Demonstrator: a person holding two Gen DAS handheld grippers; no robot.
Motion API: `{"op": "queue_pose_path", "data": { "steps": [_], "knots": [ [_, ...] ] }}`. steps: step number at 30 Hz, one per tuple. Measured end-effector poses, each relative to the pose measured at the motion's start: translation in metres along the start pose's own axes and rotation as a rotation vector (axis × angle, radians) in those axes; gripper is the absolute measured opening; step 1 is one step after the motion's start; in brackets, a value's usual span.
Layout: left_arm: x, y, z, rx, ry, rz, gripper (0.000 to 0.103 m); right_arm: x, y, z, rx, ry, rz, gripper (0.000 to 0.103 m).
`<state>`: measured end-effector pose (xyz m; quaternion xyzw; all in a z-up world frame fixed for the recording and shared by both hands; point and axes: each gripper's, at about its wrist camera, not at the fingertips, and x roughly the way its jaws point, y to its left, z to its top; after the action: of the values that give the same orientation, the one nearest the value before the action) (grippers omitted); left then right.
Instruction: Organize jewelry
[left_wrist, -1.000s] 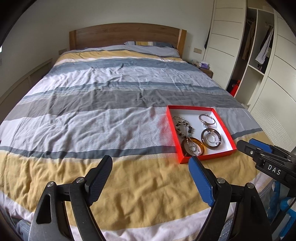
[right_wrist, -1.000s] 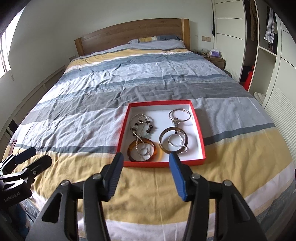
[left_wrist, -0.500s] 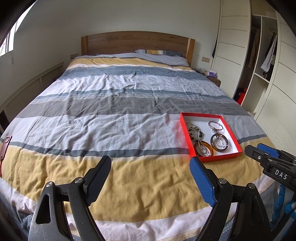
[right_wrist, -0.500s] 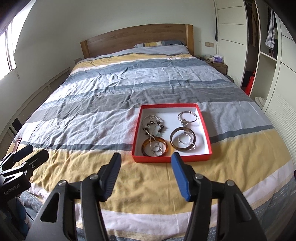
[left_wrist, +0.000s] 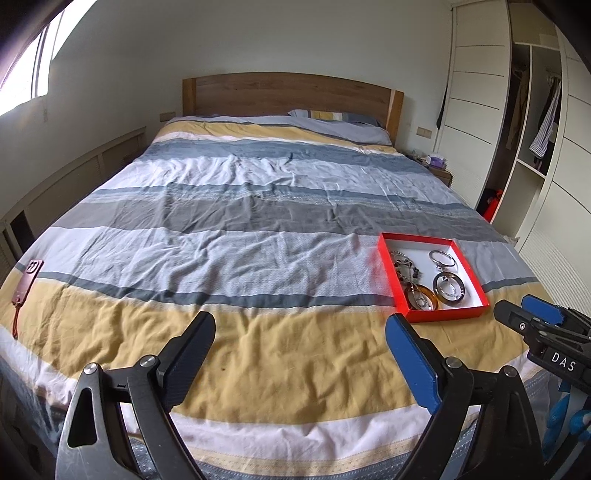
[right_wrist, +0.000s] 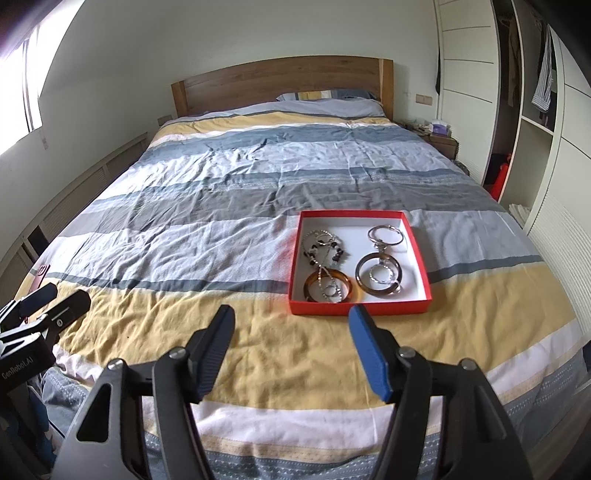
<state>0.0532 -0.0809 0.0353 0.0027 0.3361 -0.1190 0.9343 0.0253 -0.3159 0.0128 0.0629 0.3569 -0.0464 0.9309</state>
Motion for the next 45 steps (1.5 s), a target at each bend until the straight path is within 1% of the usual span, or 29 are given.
{"op": "queue_pose_path", "data": {
  "steps": [8,17,21,26,32,38,42,45],
  "knots": [
    [-0.020,0.011,-0.010,0.000,-0.026,0.019,0.093,-0.014,0.021,-0.015,-0.032,-0.020,-0.002,0.069],
    [-0.038,0.022,-0.025,-0.001,-0.054,0.039,0.094,-0.023,0.036,-0.032,-0.047,-0.044,-0.022,0.072],
    [-0.041,0.026,-0.030,-0.004,-0.059,0.040,0.097,-0.025,0.044,-0.038,-0.059,-0.049,-0.027,0.072],
    [-0.042,0.030,-0.034,-0.010,-0.059,0.042,0.098,-0.028,0.051,-0.043,-0.084,-0.058,-0.030,0.073],
    [-0.043,0.034,-0.039,-0.012,-0.065,0.048,0.102,-0.028,0.053,-0.045,-0.069,-0.063,-0.039,0.073],
    [-0.036,0.037,-0.044,-0.012,-0.046,0.063,0.102,-0.021,0.047,-0.047,-0.044,-0.056,-0.050,0.073],
    [-0.026,0.039,-0.048,-0.012,-0.020,0.088,0.102,-0.012,0.046,-0.051,-0.046,-0.042,-0.053,0.073],
    [-0.019,0.039,-0.052,-0.008,-0.001,0.091,0.102,-0.003,0.047,-0.055,-0.056,-0.023,-0.050,0.073]
  ]
}}
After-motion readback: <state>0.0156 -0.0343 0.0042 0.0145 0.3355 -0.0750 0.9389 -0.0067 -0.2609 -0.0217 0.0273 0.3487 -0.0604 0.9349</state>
